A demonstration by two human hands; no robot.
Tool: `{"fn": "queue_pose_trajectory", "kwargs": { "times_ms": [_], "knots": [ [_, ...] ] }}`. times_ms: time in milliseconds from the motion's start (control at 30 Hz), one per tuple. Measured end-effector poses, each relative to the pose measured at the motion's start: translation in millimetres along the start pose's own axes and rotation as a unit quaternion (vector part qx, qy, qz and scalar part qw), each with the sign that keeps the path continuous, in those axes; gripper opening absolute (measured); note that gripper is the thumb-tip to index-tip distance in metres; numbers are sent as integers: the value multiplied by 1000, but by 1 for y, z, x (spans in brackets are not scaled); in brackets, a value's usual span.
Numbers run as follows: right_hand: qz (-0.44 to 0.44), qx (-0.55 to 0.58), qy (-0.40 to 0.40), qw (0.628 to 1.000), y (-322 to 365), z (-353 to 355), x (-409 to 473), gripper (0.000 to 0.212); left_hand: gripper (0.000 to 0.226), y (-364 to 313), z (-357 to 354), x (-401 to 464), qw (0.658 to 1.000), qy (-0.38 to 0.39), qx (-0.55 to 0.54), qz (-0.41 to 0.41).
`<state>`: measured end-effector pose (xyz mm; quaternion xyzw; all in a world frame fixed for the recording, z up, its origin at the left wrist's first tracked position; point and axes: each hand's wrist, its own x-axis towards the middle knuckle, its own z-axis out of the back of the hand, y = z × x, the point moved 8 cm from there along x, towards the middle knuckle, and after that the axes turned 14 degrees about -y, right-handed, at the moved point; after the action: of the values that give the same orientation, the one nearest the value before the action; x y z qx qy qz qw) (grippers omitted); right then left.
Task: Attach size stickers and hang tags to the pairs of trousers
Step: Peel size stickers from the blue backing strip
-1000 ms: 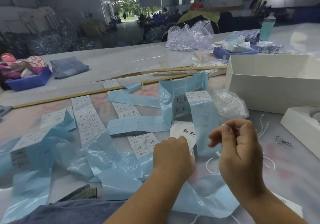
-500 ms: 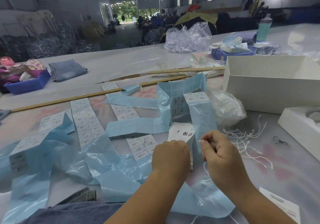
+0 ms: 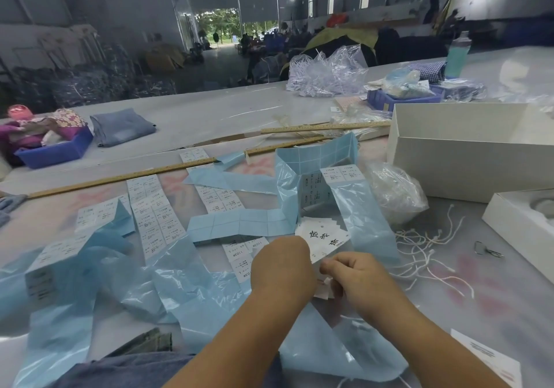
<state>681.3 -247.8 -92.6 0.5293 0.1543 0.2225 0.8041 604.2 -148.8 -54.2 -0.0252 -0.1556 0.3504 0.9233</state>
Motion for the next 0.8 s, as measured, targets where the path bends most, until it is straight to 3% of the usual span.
{"fn": "queue_pose_trajectory", "kwargs": {
  "times_ms": [167,267,433,533,667,800],
  "knots": [
    [-72,46,4,996,-1,-13,3,41,10,3,7,-3,1000,-5,-11,7],
    [-72,19,0,997,3,-19,3,29,11,5,13,-8,1000,-8,-27,14],
    [-75,42,11,996,15,-25,-2,27,3,8,33,-20,999,-48,-23,0],
    [-61,42,-1,997,21,-23,-6,28,25,8,38,-22,997,-69,-42,-9],
    [-77,59,-42,994,18,-11,-4,35,43,10,23,-22,981,-8,-189,32],
    [-112,34,-31,993,2,-2,-5,45,42,11,-5,-32,914,75,-387,97]
  ]
}}
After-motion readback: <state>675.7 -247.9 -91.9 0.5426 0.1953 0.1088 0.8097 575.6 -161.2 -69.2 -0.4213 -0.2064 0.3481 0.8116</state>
